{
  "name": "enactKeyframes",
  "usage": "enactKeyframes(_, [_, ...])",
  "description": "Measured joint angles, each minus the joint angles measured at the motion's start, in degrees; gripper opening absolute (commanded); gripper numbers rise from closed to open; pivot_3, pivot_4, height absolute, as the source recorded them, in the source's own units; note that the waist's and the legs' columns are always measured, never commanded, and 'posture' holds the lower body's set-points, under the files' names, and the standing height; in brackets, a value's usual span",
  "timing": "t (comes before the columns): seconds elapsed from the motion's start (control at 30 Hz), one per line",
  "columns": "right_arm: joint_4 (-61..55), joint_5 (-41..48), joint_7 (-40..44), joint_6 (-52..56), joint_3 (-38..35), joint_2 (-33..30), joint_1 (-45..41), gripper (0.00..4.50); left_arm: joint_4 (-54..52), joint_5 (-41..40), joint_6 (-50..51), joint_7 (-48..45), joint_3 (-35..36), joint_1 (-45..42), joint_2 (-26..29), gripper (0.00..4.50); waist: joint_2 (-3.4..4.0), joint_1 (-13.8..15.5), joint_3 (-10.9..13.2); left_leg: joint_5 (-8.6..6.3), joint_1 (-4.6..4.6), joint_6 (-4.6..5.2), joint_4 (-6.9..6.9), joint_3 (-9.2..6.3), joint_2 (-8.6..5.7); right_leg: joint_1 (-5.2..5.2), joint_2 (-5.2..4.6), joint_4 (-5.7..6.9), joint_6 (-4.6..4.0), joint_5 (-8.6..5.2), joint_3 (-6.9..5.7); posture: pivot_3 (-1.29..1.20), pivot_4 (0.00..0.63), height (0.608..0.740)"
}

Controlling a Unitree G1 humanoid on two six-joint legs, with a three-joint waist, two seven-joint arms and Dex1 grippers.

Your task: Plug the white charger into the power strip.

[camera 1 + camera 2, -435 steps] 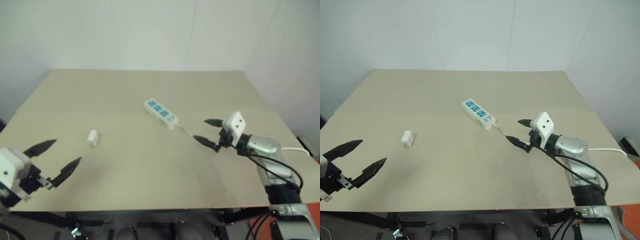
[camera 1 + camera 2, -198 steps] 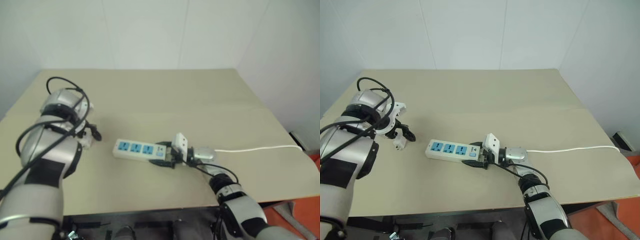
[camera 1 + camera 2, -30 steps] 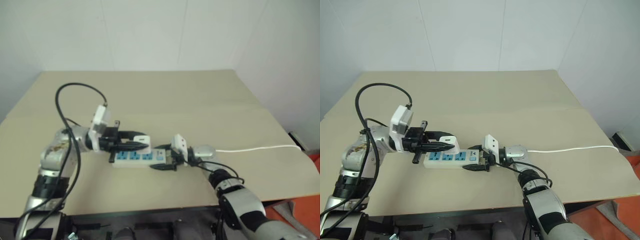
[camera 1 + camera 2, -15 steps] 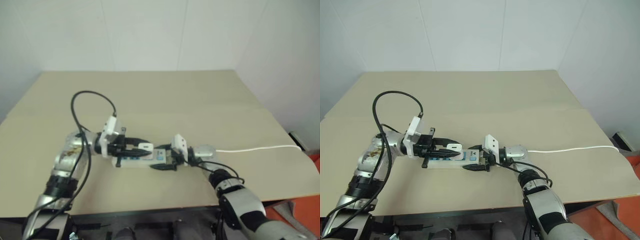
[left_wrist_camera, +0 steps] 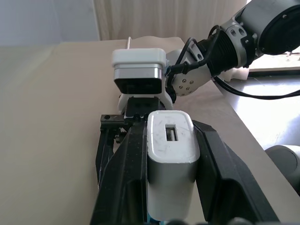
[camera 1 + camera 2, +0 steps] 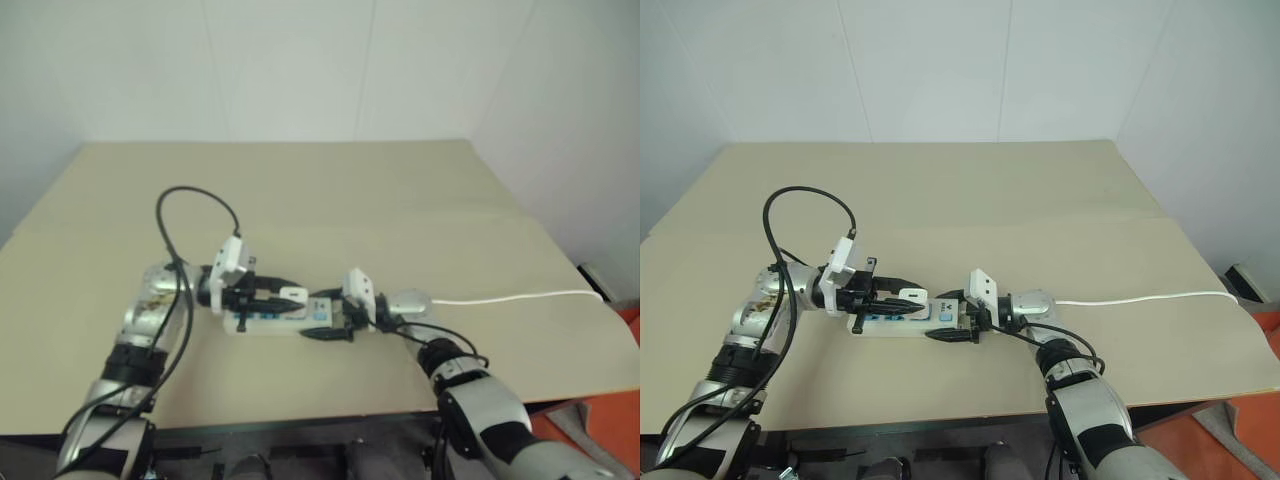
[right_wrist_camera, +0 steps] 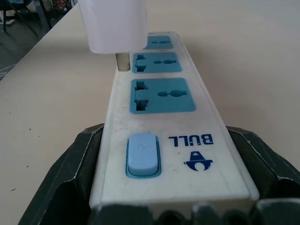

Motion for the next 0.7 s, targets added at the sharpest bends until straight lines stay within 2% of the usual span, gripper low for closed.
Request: enactKeyframes(0.7, [-0.4, -0.04, -0.43, 0.01, 0.03, 0.18, 0.22, 3.43, 3.7, 1.56, -1.15, -0.06, -0.17, -1.06, -1.04, 1.01, 0.0, 0.0, 0.0, 0.0, 0.0, 0.0, -0.01, 0.0, 0.0, 0.0, 0.0, 0.0, 0.3, -0.18, 0.0, 0.0, 0.15, 0.74])
